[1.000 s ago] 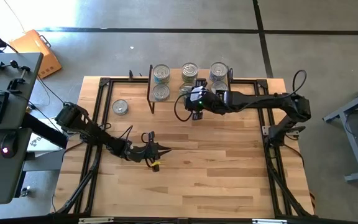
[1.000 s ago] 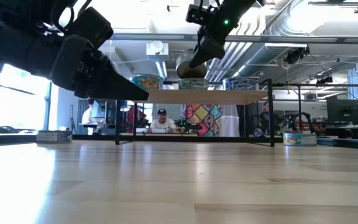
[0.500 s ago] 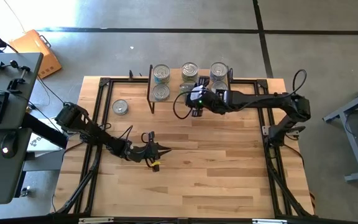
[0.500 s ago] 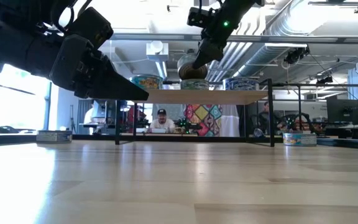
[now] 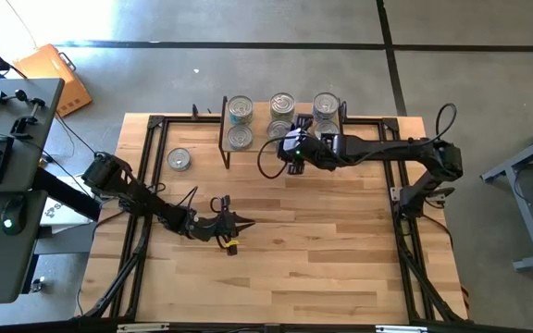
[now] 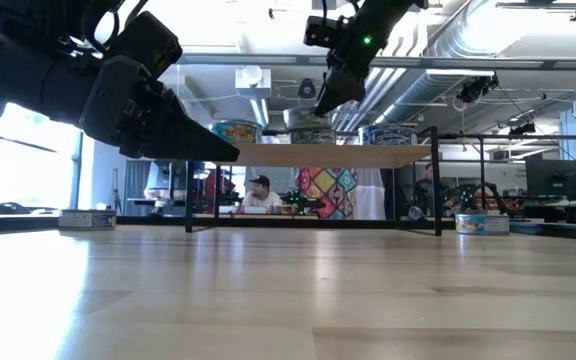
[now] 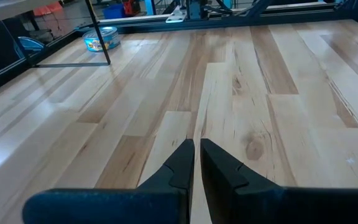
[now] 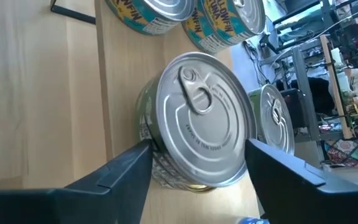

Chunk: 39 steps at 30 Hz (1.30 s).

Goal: Stack canned seafood by type on shelf
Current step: Stack the green tuna can on top of the other green tuna can on the shelf

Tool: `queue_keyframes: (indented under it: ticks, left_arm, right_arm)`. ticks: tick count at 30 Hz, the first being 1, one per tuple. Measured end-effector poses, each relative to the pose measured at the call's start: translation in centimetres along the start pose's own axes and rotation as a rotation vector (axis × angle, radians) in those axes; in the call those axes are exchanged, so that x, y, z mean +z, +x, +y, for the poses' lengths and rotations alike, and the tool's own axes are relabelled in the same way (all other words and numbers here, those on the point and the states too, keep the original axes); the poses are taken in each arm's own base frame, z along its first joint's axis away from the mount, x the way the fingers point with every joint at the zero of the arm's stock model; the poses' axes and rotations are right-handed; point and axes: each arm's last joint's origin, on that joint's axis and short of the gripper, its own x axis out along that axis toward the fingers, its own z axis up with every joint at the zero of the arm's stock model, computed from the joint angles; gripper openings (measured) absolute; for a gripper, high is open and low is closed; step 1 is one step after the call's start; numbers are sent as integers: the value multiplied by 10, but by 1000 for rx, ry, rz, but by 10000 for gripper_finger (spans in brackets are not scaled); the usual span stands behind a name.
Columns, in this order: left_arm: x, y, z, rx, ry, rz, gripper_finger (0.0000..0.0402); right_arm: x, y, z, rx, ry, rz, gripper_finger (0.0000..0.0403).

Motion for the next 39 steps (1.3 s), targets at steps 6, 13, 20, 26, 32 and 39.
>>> queue_keyframes:
  ticks: [6,13,20,26,32,39]
  left_arm:
    - [0,0,0,0,0,0,18]
    - [1,0,0,0,-4,-5,18]
    - [23,4,-1,127,-15,-101,18]
    - [51,3,0,192,89,-152,18]
    - [66,-2,2,187,134,-89,18]
    - [65,-9,-8,127,178,155,18]
  right_arm:
    - [-1,0,-1,-28,13,21,182]
    - [-6,3,-6,-43,46,58,123]
    - [-8,3,-5,-34,35,74,118]
    - [-7,-10,9,48,77,69,118]
    - [-10,-36,53,424,163,-14,118]
    - [-46,-43,145,563,70,-153,118]
